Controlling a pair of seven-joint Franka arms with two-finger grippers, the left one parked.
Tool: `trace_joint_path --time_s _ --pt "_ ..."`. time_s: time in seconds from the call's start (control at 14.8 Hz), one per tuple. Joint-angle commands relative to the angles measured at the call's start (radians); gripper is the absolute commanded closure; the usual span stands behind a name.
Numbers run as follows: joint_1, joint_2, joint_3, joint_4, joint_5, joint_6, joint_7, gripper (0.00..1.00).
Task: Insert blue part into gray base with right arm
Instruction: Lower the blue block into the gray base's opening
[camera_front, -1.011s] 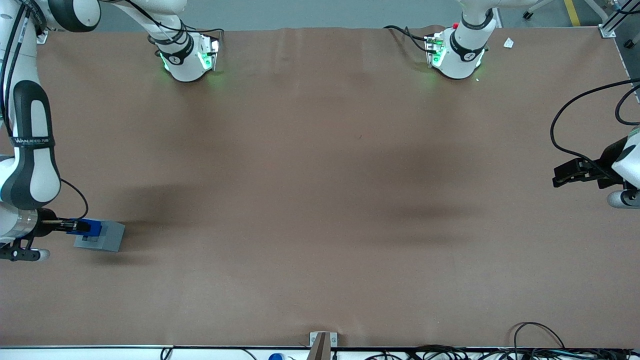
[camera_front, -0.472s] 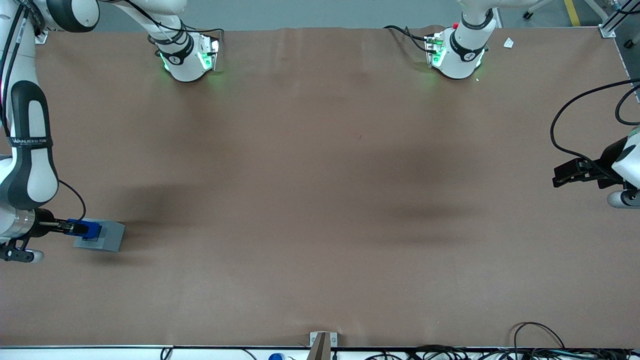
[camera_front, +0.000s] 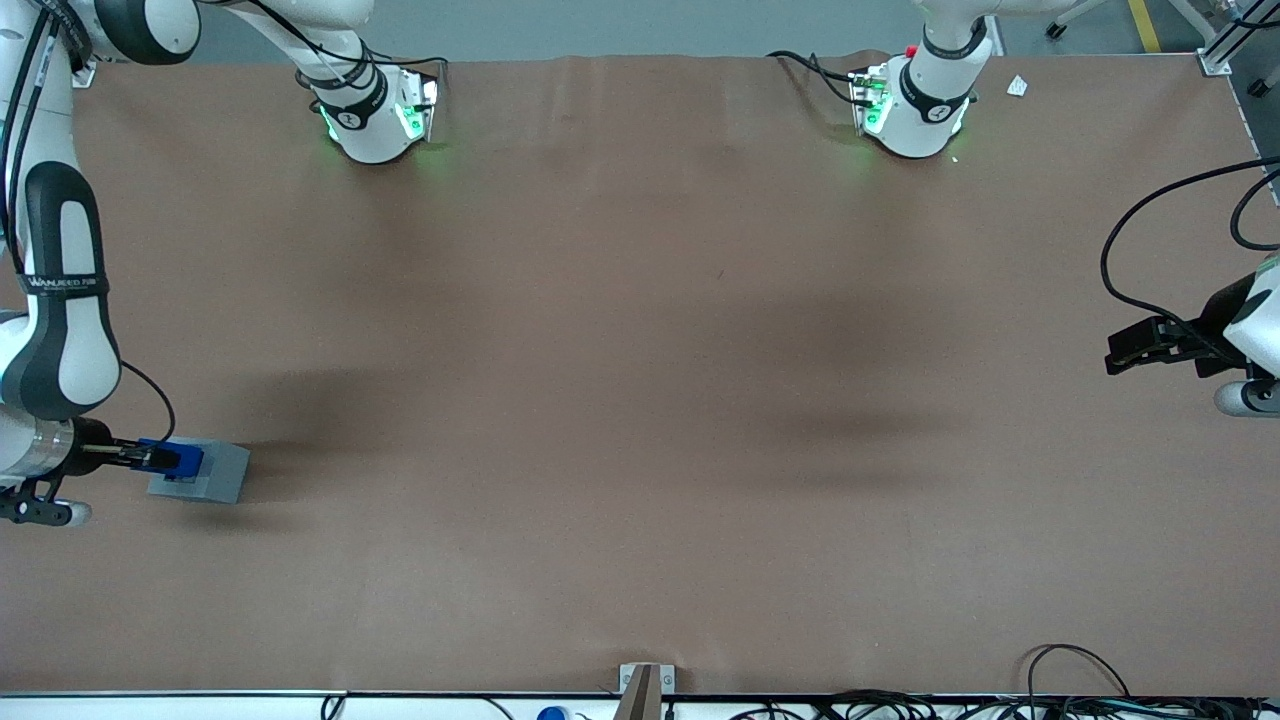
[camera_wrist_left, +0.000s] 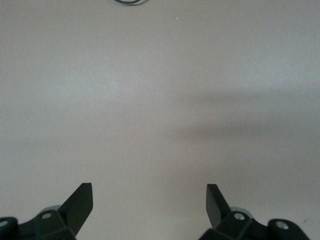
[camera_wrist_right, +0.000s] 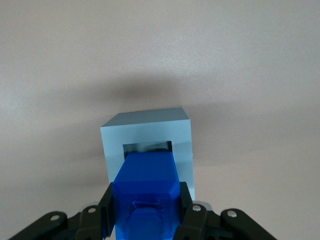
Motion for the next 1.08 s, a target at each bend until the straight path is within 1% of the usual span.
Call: trace_joint_path --time_s 0.0,0.13,1.01 --pt "-0.002 0.002 0.006 -0.006 -0.012 0.011 -0.006 1.00" --pt "-0.003 0.002 0.006 -0.006 -0.034 0.024 -0.032 1.00" --pt "-0.003 0.015 0.008 -0.003 -0.017 0.032 -0.028 1.00"
